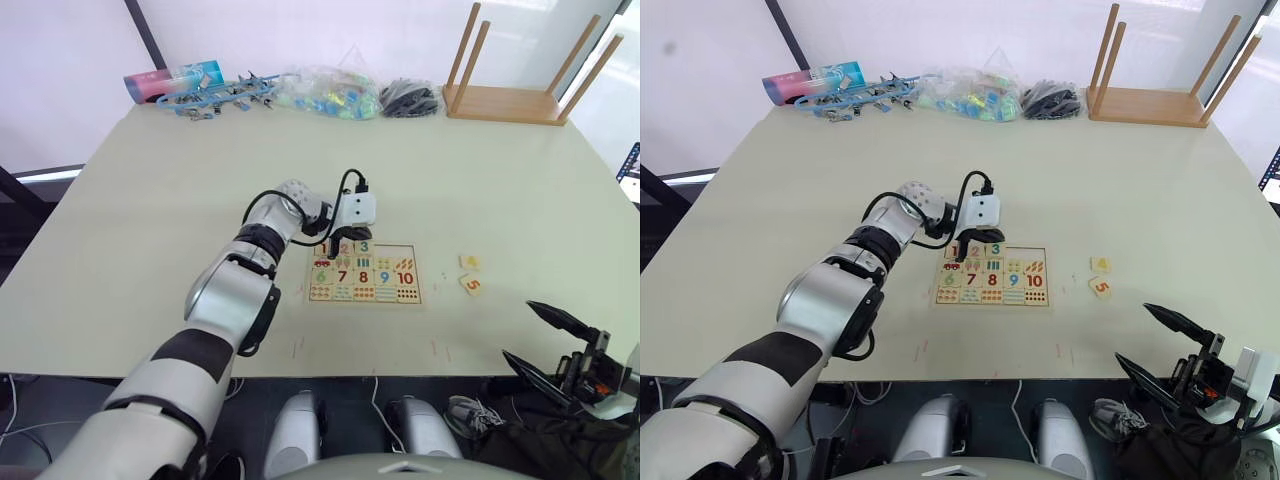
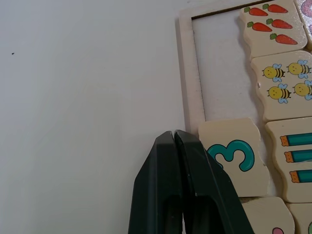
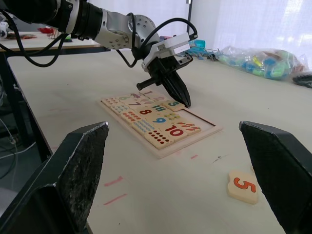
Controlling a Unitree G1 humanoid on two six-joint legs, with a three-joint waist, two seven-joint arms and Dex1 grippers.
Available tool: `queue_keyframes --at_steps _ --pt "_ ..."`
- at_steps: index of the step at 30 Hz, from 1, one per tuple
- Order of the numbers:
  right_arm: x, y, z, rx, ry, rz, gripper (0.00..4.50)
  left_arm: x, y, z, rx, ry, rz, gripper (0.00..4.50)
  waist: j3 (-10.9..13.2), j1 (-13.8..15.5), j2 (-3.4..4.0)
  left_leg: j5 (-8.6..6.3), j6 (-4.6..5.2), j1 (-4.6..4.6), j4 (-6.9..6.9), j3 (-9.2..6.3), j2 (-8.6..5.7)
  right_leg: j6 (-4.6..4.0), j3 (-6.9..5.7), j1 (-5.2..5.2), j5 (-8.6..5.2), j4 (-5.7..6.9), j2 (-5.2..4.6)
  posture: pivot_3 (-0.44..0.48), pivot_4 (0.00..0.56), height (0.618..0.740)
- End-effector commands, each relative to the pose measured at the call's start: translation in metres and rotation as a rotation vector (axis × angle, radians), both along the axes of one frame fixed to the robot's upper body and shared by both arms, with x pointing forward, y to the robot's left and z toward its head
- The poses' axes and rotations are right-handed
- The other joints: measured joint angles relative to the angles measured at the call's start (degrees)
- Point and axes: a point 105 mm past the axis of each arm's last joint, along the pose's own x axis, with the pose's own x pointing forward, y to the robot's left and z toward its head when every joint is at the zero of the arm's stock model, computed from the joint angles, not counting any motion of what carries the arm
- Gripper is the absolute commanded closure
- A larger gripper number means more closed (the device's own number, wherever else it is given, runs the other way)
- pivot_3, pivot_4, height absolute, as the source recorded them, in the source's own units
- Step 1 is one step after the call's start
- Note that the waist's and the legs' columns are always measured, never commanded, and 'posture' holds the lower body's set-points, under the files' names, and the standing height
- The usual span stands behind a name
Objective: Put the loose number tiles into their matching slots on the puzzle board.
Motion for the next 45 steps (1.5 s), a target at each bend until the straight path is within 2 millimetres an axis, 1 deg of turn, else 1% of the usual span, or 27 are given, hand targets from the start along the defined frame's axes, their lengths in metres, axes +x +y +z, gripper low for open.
queue_keyframes --at_steps 1,45 --pt "-0.0027 0.002 0.0074 -0.012 -0.039 0.009 0.0 0.0006 -0.0066 0.0101 -0.007 -0.032 -0.034 4.39 0.0 0.0 0.0 0.0 0.0 0.0 0.0 0.0 0.0 0.0 0.0 0.0 0.0 0.0 0.0 0.0 0.15 0.738" --pt "-0.0003 0.0017 0.0081 -0.015 -0.042 0.009 0.0 -0.0023 -0.0068 0.0127 -0.031 -0.023 -0.061 4.39 0.0 0.0 0.0 0.0 0.0 0.0 0.0 0.0 0.0 0.0 0.0 0.0 0.0 0.0 0.0 0.0 0.15 0.738"
